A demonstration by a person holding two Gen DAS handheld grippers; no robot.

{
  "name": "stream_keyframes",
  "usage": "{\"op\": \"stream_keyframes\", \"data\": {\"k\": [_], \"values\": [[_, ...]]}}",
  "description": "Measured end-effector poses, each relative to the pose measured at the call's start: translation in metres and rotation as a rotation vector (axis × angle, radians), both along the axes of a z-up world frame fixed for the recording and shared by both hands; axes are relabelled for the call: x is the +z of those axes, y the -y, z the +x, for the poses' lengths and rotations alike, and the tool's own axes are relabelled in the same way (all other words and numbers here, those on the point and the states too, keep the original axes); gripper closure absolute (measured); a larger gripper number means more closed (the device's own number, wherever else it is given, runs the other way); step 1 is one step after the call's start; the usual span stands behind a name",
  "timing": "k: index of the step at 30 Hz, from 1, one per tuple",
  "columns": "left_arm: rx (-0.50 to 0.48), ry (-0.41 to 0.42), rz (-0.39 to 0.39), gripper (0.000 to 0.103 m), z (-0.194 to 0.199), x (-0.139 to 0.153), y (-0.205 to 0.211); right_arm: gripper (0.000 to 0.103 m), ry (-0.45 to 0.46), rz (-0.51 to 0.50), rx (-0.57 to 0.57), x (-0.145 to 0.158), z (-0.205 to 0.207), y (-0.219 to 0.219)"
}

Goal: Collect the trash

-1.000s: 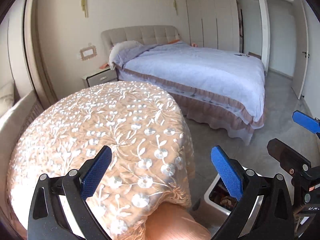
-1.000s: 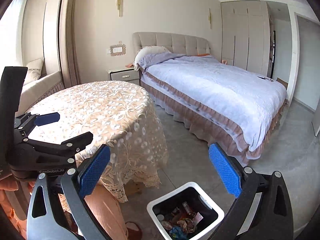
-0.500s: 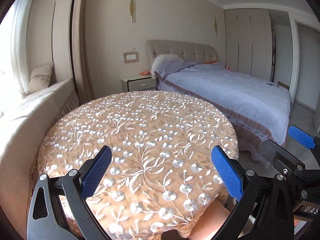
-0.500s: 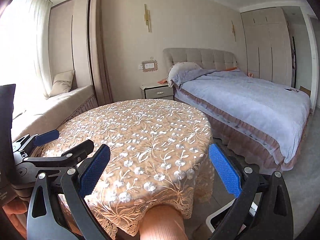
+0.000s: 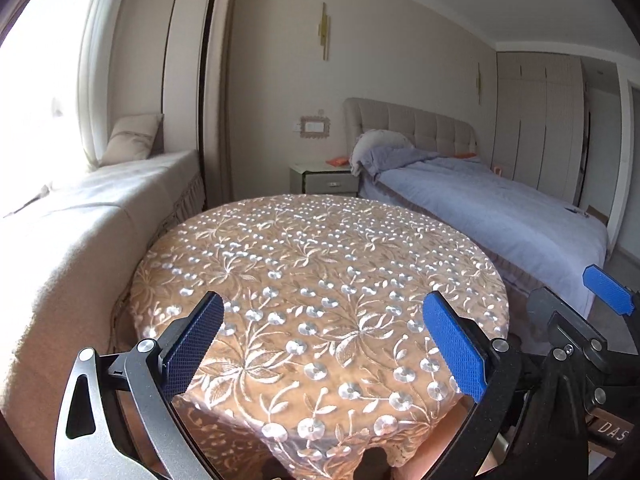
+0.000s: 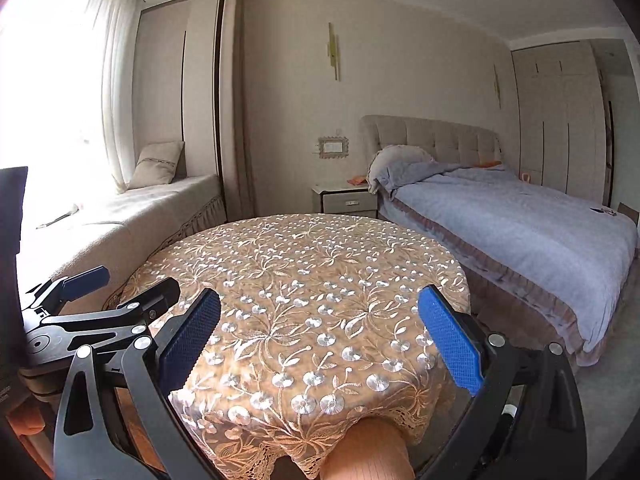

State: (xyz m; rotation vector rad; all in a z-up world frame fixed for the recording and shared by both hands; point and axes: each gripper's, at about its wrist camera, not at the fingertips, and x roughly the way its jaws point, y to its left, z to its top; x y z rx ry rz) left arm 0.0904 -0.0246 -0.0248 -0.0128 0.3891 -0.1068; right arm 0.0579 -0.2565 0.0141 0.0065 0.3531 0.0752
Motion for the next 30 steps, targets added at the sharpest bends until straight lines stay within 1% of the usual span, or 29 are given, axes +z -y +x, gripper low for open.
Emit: {"op": "stream_keyframes", "data": {"k": [4, 10, 12, 16, 22, 30], "values": [[0.004, 0.026, 0.001, 0.005, -0.007, 0.003, -0.006, 0.005, 0.003, 0.01, -0.001, 0.004, -0.001, -0.007], [0.042, 0.058, -0.015, 0.005, -0.015, 0.005, -0.01, 0.005, 0.006, 0.012, -0.003, 0.008, -0.004, -0.007], [0.046, 0.061, -0.006, 0.005, -0.015, 0.006, -0.01, 0.005, 0.008, 0.012, -0.002, 0.007, -0.004, -0.006], [0.049, 0.063, 0.014, 0.005, -0.014, 0.006, -0.008, 0.005, 0.009, 0.013, -0.003, 0.005, -0.003, -0.005], [0.045, 0.052, 0.005, 0.005, -0.012, 0.004, -0.009, 0.005, 0.007, 0.006, -0.008, 0.006, -0.003, -0.006], [0.056, 0.053, 0.008, 0.005, -0.013, 0.006, -0.012, 0.005, 0.04, -0.018, -0.023, 0.006, -0.008, -0.011]]}}
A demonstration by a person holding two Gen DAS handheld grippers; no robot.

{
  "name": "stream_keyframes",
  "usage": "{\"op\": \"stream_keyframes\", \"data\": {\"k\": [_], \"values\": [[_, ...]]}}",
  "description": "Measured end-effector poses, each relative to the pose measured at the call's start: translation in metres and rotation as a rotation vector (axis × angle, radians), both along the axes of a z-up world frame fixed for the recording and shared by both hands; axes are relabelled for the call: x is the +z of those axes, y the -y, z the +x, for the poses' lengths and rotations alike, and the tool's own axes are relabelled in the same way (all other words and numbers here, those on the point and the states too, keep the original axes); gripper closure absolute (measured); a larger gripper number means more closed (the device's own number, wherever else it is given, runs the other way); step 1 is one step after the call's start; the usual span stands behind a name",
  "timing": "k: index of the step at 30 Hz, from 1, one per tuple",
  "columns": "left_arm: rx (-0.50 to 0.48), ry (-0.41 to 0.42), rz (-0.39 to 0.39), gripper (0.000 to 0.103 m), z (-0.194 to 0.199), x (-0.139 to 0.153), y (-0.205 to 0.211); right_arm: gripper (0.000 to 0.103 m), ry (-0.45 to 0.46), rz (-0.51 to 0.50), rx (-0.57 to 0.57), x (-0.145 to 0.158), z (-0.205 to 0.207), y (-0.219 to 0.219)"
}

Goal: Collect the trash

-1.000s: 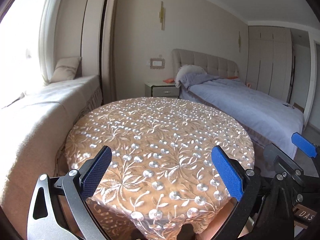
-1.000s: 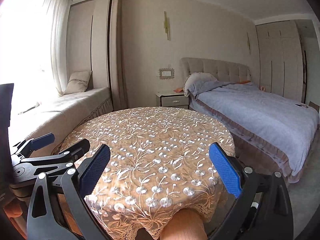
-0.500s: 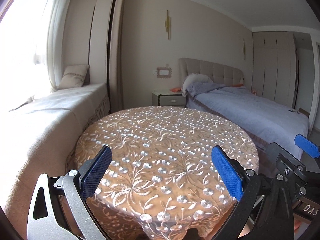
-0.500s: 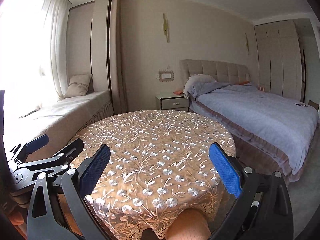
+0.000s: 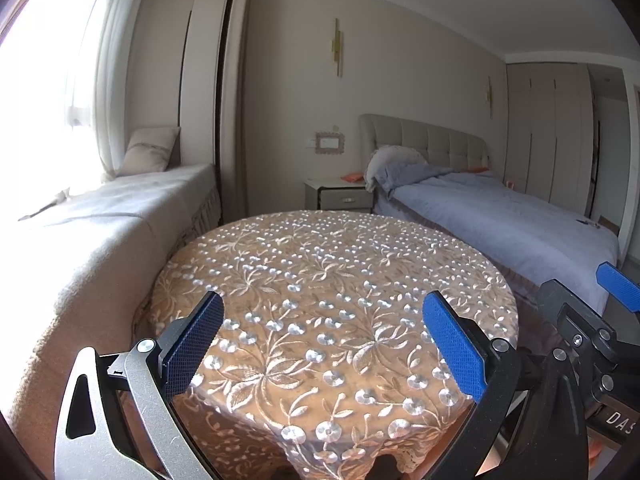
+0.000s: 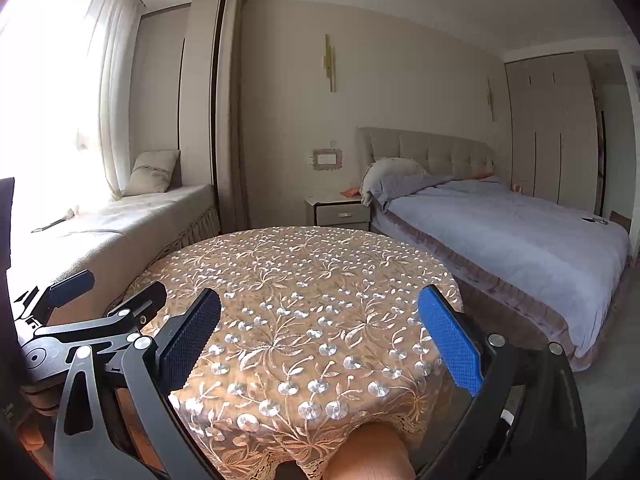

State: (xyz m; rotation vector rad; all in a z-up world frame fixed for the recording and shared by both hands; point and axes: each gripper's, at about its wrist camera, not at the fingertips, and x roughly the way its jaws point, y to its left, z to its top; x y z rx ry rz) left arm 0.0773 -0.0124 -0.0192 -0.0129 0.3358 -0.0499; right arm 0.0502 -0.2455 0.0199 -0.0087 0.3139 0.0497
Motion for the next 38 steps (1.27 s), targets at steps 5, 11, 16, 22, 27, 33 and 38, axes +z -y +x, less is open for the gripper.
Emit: {"op": "stream_keyframes", "data": {"k": [5, 11, 16, 22, 27, 33, 38], "values": [[0.026, 0.022, 0.017, 0.005, -0.0041, 0.0019, 0.0017, 0.005, 0.0, 0.002, -0.005, 0.0018, 0.0015, 0.0006], [0.018, 0.015, 0.014, 0.005, -0.0051, 0.0014, 0.002, 0.005, 0.0, -0.002, -0.008, 0.0015, 0.0004, 0.002], [0.018, 0.023, 0.013, 0.005, -0.0057, 0.0023, 0.0012, 0.005, -0.004, 0.004, -0.004, 0.0002, 0.0021, 0.0021], [-0.001, 0.003, -0.016, 0.005, -0.0018, -0.0016, -0.0023, 0.005, -0.008, 0.001, -0.005, -0.0008, 0.0025, 0.002], [0.013, 0.01, 0.006, 0.005, -0.0007, -0.0016, -0.0002, 0.005, -0.017, 0.002, -0.007, -0.0013, 0.0034, 0.0023], [0.044, 0.037, 0.015, 0.005, -0.0041, 0.0, 0.0009, 0.005, -0.02, 0.003, -0.007, -0.0025, 0.0029, 0.0035], [0.028, 0.031, -0.003, 0.005, -0.003, 0.0018, -0.0013, 0.005, -0.02, 0.009, -0.006, -0.0028, 0.0031, 0.0048]]}}
